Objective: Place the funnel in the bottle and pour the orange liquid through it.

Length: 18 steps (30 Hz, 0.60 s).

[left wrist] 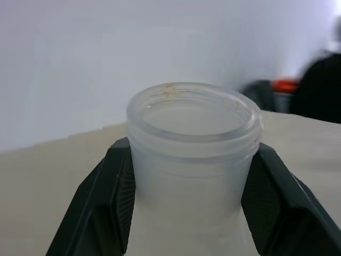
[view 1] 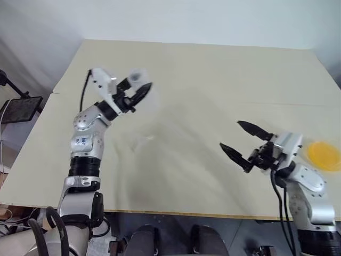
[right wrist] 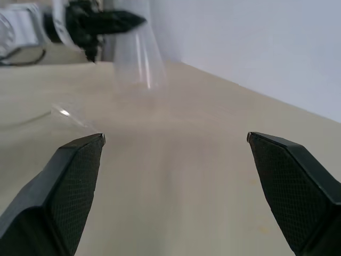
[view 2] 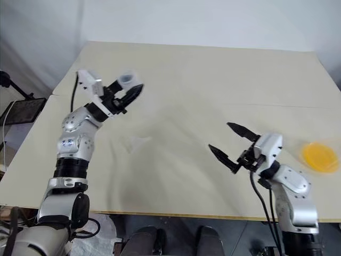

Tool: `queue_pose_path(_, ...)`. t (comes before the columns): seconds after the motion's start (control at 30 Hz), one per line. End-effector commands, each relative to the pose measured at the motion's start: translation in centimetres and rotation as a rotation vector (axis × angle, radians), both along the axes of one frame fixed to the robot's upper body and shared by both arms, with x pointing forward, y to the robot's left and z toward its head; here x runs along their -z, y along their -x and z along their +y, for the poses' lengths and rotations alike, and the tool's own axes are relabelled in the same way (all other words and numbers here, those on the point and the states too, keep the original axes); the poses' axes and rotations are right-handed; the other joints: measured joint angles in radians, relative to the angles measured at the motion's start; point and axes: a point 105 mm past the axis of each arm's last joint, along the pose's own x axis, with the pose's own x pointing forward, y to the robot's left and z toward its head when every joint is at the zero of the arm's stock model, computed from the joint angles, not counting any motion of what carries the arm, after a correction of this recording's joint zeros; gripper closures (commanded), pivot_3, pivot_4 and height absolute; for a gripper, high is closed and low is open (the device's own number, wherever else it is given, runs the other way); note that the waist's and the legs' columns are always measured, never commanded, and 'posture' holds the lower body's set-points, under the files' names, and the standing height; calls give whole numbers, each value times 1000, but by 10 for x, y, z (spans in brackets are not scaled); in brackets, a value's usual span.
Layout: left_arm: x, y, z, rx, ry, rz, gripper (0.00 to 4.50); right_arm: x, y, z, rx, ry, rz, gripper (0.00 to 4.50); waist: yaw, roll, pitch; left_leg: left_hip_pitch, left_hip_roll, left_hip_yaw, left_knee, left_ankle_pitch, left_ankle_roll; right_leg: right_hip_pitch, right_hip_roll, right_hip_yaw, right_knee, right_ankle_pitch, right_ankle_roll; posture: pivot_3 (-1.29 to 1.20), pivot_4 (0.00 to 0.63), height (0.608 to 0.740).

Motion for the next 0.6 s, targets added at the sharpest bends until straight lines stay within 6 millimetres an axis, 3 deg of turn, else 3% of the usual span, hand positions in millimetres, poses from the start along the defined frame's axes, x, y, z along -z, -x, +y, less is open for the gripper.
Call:
queue_pose_path(0.03,4,25,-51,254,-84,-21,2170,-16,17,-17,80,23,-64,0,1,0,0,0,-1,1,0,0,0,0,0,0,-1,0,0,0,150,740)
queue_pose_path(0.07,8,27,-57,285,-97,-17,2170,-16,21,-19,91,29,-60,0,1,0,0,0,-2,2,0,0,0,0,0,0,-4,0,1,0,150,740)
queue_pose_path(0.13,34,33,-88,357,-200,-27,2170,-12,34,-25,145,36,-43,0,-3,1,-1,0,-1,3,0,0,0,1,2,0,-5,0,1,0,150,740)
queue_pose_path(0.23,50,27,-108,344,-227,-22,2170,-10,47,-26,196,25,-36,0,-11,1,-1,1,0,6,-1,0,0,0,4,2,-7,0,1,0,150,740)
queue_pose_path(0.6,63,18,-140,322,-243,-32,2170,-8,60,-20,262,-5,-42,0,-15,0,0,1,1,8,-1,0,3,-1,1,5,-8,0,1,0,150,740)
